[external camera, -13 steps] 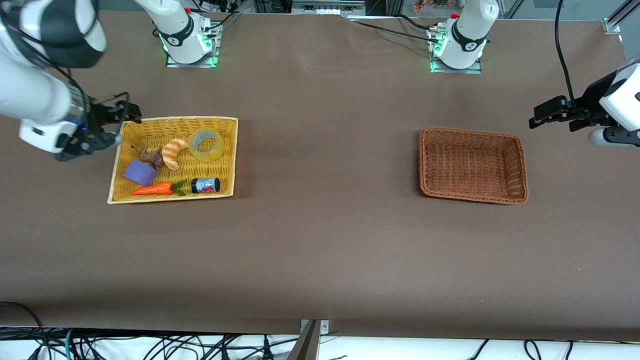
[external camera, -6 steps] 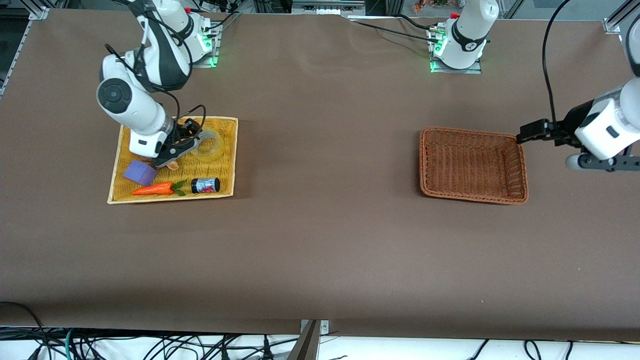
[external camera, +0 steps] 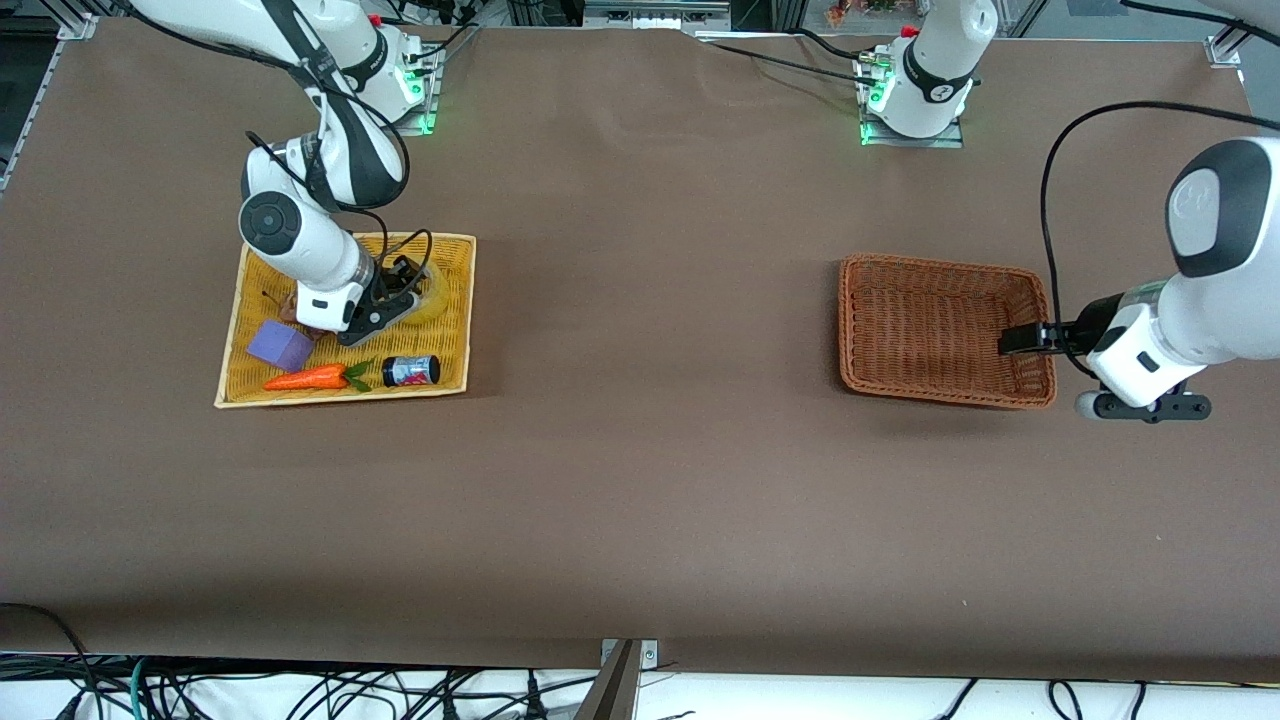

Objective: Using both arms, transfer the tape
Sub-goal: 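Reach the right gripper to the tape roll while the left gripper nears the basket, then close the right gripper on the yellow tape roll's rim, then lift the tape with the right gripper while the left gripper approaches it, then grasp the tape with the left gripper while the right gripper releases, withdraws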

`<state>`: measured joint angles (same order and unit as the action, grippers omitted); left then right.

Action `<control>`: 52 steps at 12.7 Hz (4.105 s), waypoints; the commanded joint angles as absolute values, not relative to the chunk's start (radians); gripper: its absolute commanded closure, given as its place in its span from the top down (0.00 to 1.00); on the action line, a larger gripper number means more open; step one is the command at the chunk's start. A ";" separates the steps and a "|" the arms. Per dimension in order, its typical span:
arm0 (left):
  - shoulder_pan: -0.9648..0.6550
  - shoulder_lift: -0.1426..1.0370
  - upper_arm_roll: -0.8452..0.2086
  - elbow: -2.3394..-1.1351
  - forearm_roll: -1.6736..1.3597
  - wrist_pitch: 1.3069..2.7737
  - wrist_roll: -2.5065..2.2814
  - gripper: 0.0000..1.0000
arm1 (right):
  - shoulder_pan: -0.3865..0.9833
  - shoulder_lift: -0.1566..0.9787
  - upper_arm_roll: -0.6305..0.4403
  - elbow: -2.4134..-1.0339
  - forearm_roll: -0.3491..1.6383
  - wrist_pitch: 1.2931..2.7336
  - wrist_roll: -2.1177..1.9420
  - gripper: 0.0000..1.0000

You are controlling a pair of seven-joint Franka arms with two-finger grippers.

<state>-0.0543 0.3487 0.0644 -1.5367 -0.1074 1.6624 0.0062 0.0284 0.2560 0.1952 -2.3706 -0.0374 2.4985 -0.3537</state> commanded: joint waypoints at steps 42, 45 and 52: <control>-0.120 0.380 -0.462 -2.143 -0.071 2.463 -0.779 1.00 | 0.546 0.380 -0.246 -1.517 0.107 1.643 0.238 1.00; -0.173 0.397 -0.460 -2.177 -0.071 2.529 -0.802 1.00 | 0.479 0.325 -0.273 -1.470 0.107 1.693 0.161 1.00; -0.179 0.460 -0.459 -2.175 0.143 2.551 -0.805 1.00 | 0.054 -0.046 0.005 -1.672 -0.021 1.624 0.031 1.00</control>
<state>-0.1831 0.4441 -0.4585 -2.1808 0.1058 2.5381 -0.7948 0.1210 0.0750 -0.0640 -1.5182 0.0132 1.6053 0.0547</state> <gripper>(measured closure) 0.000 0.000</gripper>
